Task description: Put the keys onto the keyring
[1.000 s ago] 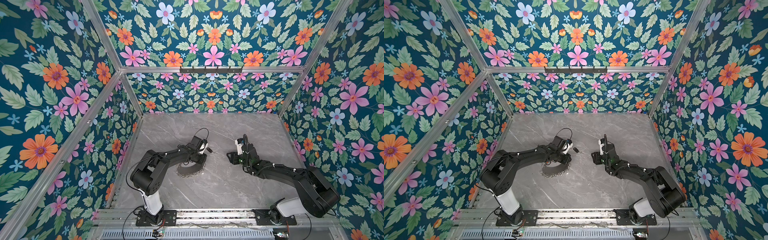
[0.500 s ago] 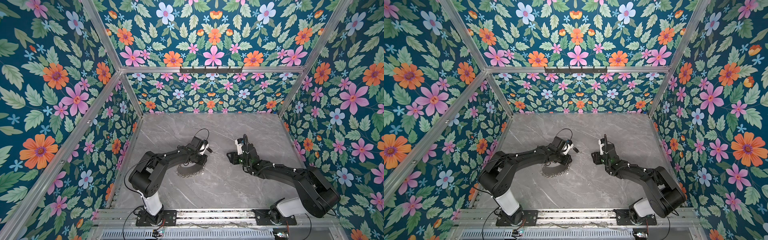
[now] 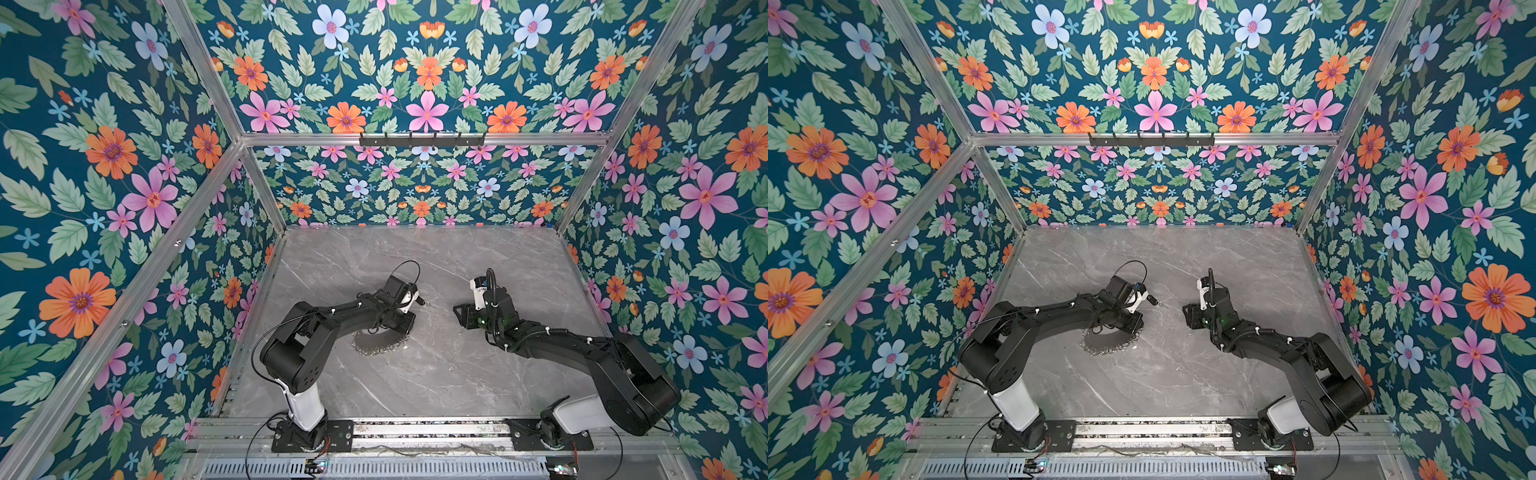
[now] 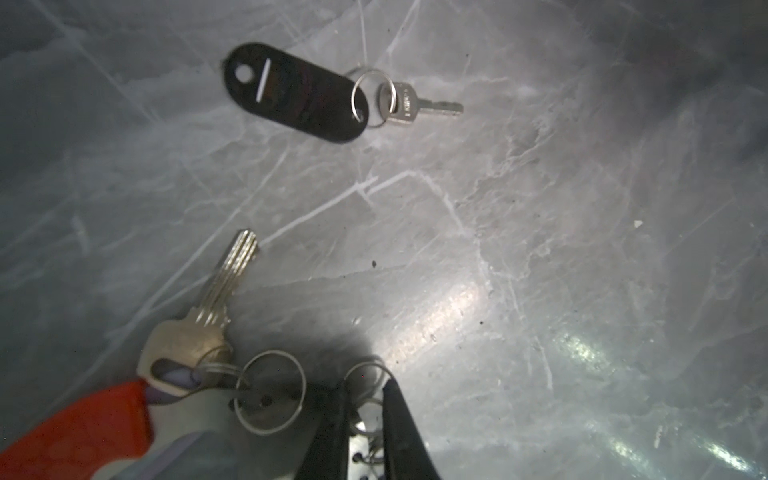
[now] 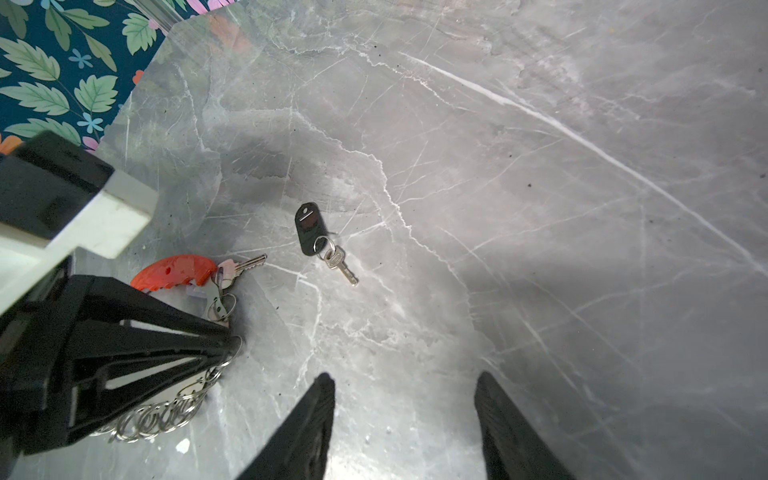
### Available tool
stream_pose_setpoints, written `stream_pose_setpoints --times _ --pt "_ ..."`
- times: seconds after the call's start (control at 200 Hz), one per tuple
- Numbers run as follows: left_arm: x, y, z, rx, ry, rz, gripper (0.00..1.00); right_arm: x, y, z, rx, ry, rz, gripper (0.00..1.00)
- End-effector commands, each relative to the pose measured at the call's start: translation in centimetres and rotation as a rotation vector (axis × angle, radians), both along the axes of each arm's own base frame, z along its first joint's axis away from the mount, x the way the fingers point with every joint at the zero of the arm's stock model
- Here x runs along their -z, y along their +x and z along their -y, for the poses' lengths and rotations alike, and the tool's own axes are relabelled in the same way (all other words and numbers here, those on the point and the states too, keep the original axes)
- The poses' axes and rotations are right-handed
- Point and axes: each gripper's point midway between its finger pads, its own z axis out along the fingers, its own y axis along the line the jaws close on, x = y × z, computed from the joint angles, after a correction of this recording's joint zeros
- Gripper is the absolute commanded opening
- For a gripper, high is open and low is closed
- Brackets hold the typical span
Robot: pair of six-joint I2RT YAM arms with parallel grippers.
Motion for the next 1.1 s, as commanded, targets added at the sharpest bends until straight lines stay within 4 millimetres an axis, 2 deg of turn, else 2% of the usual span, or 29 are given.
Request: stream_pose_setpoints --times 0.0,0.075,0.245,0.455,0.74,1.095 --pt "0.4 -0.1 -0.6 0.016 0.051 0.007 0.16 -0.5 0.1 -0.1 0.002 0.012 0.015 0.55" --pt "0.3 -0.1 -0.6 0.02 0.058 0.014 0.18 -0.4 0.1 -0.1 0.001 0.012 0.014 0.55" --pt "-0.9 0.1 -0.5 0.02 0.062 0.054 0.3 -0.5 0.1 -0.1 0.001 0.011 0.015 0.55" --pt "-2.1 0.3 -0.2 0.013 0.136 0.132 0.33 -0.5 0.0 -0.1 -0.001 0.014 0.014 0.55" --pt "-0.2 -0.4 -0.2 0.107 0.351 0.165 0.34 -0.6 -0.1 -0.1 -0.003 0.016 0.016 0.55" --pt "0.3 -0.2 -0.1 0.132 0.416 0.174 0.37 -0.9 -0.1 0.0 -0.001 0.018 0.025 0.55"
